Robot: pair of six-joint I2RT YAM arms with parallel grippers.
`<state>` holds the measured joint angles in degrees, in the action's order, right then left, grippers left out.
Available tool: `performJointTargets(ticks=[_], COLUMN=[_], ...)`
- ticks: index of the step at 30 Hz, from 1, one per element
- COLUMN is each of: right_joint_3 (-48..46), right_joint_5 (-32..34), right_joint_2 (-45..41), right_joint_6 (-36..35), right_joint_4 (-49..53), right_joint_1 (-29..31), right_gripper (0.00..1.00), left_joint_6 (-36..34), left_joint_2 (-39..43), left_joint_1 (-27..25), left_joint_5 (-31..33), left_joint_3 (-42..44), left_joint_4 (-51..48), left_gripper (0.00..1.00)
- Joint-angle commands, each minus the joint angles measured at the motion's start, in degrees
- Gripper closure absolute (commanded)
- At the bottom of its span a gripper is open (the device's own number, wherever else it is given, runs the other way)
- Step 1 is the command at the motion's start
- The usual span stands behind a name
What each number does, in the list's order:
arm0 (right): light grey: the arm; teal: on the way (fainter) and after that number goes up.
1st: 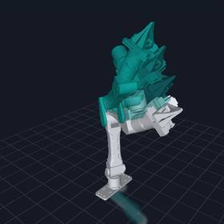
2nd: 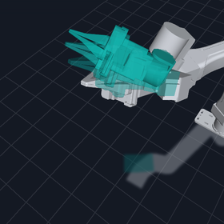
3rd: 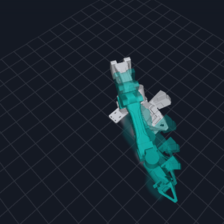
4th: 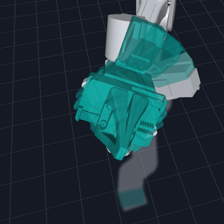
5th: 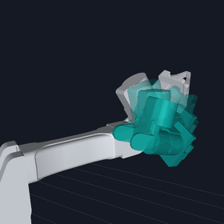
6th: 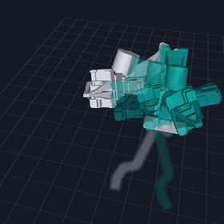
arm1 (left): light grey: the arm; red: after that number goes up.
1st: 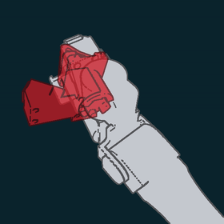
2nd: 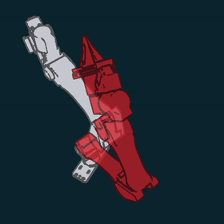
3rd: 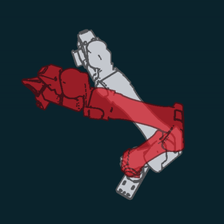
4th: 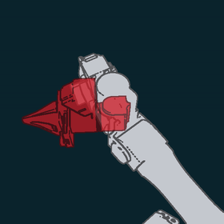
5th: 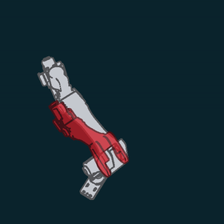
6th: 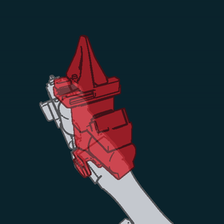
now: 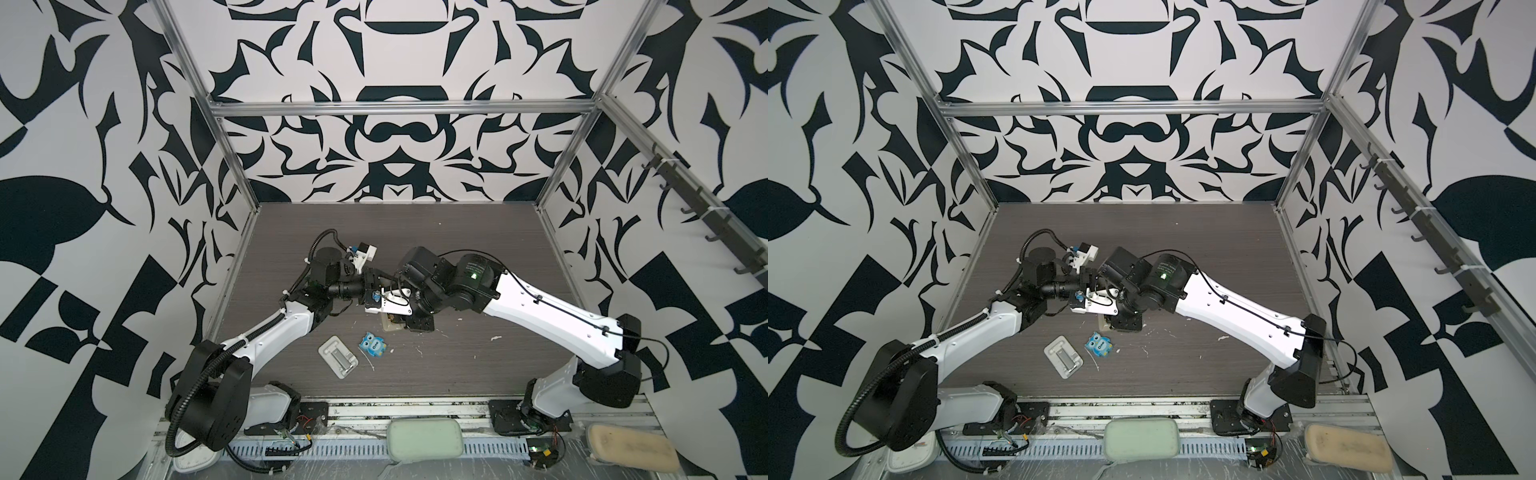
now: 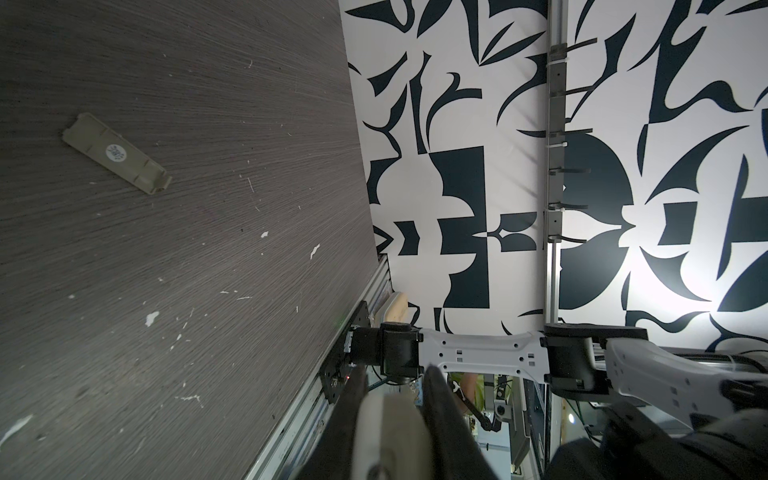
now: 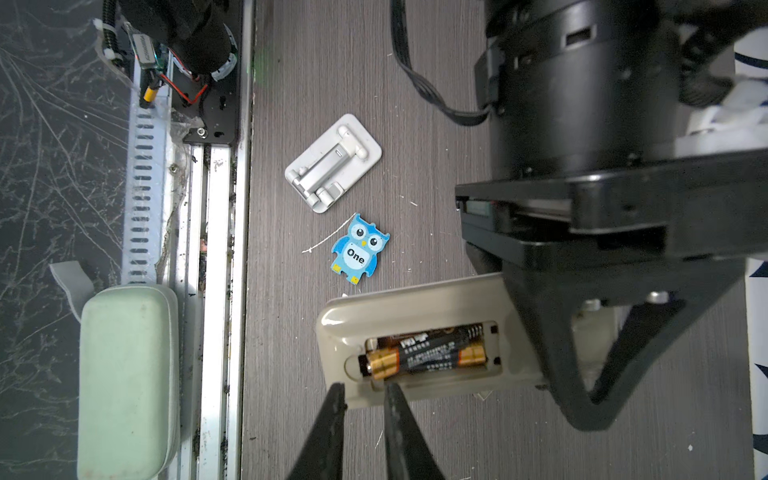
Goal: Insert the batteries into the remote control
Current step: 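Press the second battery down into the compartment with right gripper fingertips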
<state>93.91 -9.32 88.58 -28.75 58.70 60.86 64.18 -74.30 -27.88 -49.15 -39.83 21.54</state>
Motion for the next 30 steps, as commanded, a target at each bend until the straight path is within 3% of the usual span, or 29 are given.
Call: performJointTargets(ticks=[1, 30], right_joint_3=[-0.35, -2.03], right_joint_5=[1.23, 5.23], right_joint_2=[-0.33, 2.23], right_joint_6=[-0.85, -1.17], right_joint_4=[-1.89, -4.98], right_joint_1=[0.22, 0.25], right_gripper=[0.78, 0.85], left_joint_6=[0.42, 0.07], left_joint_2=[0.83, 3.37], left_joint_1=[-0.13, -0.16], left_joint_5=[-1.11, -0.94], left_joint_3=[-1.17, -0.95], left_joint_4=[0.52, -0.69], left_gripper=[1.0, 1.0])
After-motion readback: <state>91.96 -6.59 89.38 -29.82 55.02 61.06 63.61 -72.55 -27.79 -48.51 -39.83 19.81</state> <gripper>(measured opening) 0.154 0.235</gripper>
